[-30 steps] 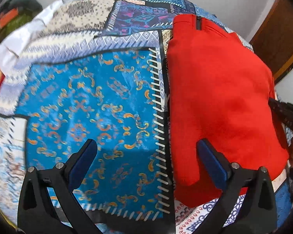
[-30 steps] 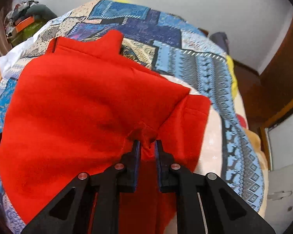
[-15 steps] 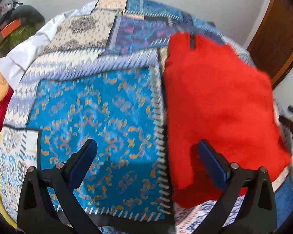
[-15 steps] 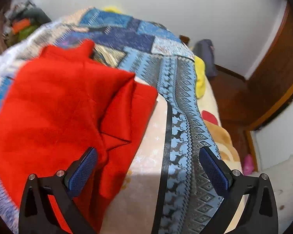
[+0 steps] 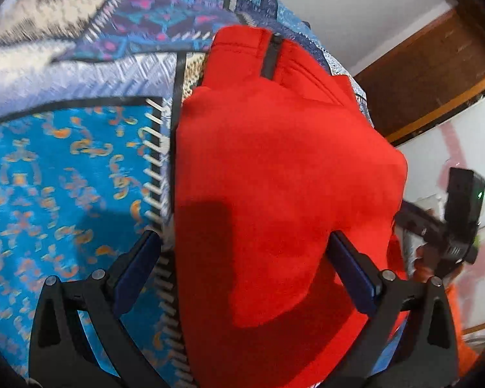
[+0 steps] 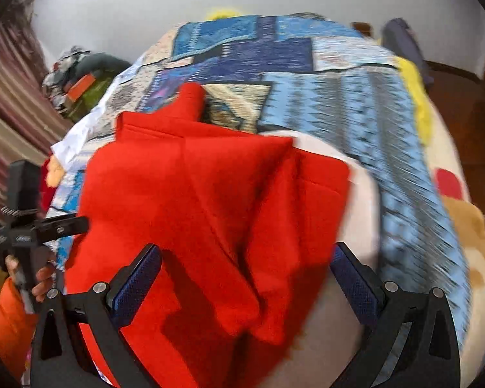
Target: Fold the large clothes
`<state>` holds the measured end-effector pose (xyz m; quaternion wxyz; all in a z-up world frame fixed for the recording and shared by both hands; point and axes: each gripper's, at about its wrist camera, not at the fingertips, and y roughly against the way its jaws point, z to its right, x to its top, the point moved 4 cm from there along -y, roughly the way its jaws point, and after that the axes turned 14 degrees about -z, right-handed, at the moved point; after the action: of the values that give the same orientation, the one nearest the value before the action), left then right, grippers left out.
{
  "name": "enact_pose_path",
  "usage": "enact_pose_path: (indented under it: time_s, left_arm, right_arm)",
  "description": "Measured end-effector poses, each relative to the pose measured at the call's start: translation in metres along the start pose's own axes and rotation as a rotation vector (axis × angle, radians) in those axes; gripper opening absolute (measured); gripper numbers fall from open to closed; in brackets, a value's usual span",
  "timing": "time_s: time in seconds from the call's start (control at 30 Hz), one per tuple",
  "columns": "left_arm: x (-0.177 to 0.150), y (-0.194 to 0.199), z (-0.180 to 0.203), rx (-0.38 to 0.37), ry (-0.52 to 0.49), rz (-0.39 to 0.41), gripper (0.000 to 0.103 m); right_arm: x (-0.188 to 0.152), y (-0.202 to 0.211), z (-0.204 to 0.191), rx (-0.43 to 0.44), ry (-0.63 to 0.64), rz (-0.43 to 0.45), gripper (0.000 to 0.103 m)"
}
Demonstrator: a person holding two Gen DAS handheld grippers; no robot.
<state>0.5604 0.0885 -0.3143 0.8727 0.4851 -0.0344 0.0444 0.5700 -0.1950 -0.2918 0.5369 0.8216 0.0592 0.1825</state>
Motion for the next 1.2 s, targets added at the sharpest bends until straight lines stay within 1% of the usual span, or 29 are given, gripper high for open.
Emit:
enact_pose_path:
  time_s: [0.07,0.13,0.17,0.2,0.23,0.27,0.3,0.33,0.37,0.4,0.43,0.47,0.5,0.53,0.57,0.63,0.7,0.83,1.03,1.2]
  left_arm:
    - [0.007,-0.008,-0.001,-0.049,0.004,-0.021,0.103]
    - [0.011,-0.012,0.0,-0.075,0.003,-0.028,0.103]
    - [0.013,-0.012,0.001,-0.08,-0.001,-0.025,0.103]
    - [0.014,-0.012,0.003,-0.088,-0.003,-0.02,0.103]
    - [0.015,-0.012,0.006,-0.099,-0.001,-0.017,0.103]
    - [0.017,-0.012,0.008,-0.105,0.004,-0.013,0.1]
    - [0.017,-0.012,0.01,-0.095,0.01,-0.001,0.095]
    - [0.016,-0.01,0.014,-0.074,0.002,0.017,0.092]
    - [0.017,-0.01,0.016,-0.06,-0.003,0.028,0.086]
    - [0.015,-0.008,0.018,-0.056,-0.002,0.036,0.079]
    - [0.012,-0.004,0.02,-0.057,0.004,0.049,0.076]
    - [0.013,0.0,0.019,-0.055,0.009,0.055,0.07]
    - [0.012,0.003,0.022,-0.045,0.005,0.06,0.065]
    - [0.012,0.006,0.026,-0.023,-0.006,0.068,0.063]
    - [0.009,0.01,0.029,-0.002,-0.021,0.077,0.059]
    - [0.004,0.021,0.043,0.033,-0.061,0.109,0.053]
    - [-0.002,0.036,0.052,0.046,-0.089,0.137,0.05]
    - [-0.011,0.082,0.07,0.079,-0.134,0.213,0.049]
    - [-0.047,0.161,0.071,0.095,-0.155,0.308,0.049]
    - [-0.077,0.199,0.057,0.112,-0.14,0.345,0.049]
  right_arm:
    - [0.008,-0.011,-0.008,0.002,0.019,-0.01,0.103]
    - [0.014,-0.021,-0.018,0.003,0.044,-0.011,0.103]
    - [0.016,-0.025,-0.022,0.015,0.053,-0.015,0.103]
    - [0.019,-0.03,-0.028,0.046,0.055,-0.024,0.102]
    - [0.021,-0.033,-0.031,0.068,0.047,-0.027,0.099]
    - [0.023,-0.036,-0.033,0.087,0.036,-0.029,0.098]
    - [0.025,-0.038,-0.036,0.088,0.028,-0.031,0.097]
    - [0.027,-0.04,-0.037,0.09,0.023,-0.034,0.093]
    - [0.028,-0.04,-0.038,0.093,0.008,-0.036,0.091]
    - [0.029,-0.04,-0.038,0.104,-0.016,-0.041,0.086]
    - [0.03,-0.04,-0.036,0.124,-0.045,-0.051,0.08]
    - [0.03,-0.039,-0.037,0.148,-0.063,-0.062,0.076]
    - [0.029,-0.038,-0.039,0.175,-0.07,-0.072,0.064]
    - [0.028,-0.035,-0.041,0.187,-0.067,-0.078,0.052]
    - [0.028,-0.032,-0.047,0.182,-0.057,-0.077,0.047]
    - [0.028,-0.023,-0.06,0.16,-0.025,-0.063,0.042]
    - [0.029,-0.011,-0.074,0.156,-0.01,-0.051,0.039]
    - [0.03,0.022,-0.103,0.157,0.032,-0.011,0.035]
    - [0.027,0.071,-0.162,0.162,0.105,0.055,0.033]
    - [0.019,0.088,-0.214,0.163,0.16,0.075,0.033]
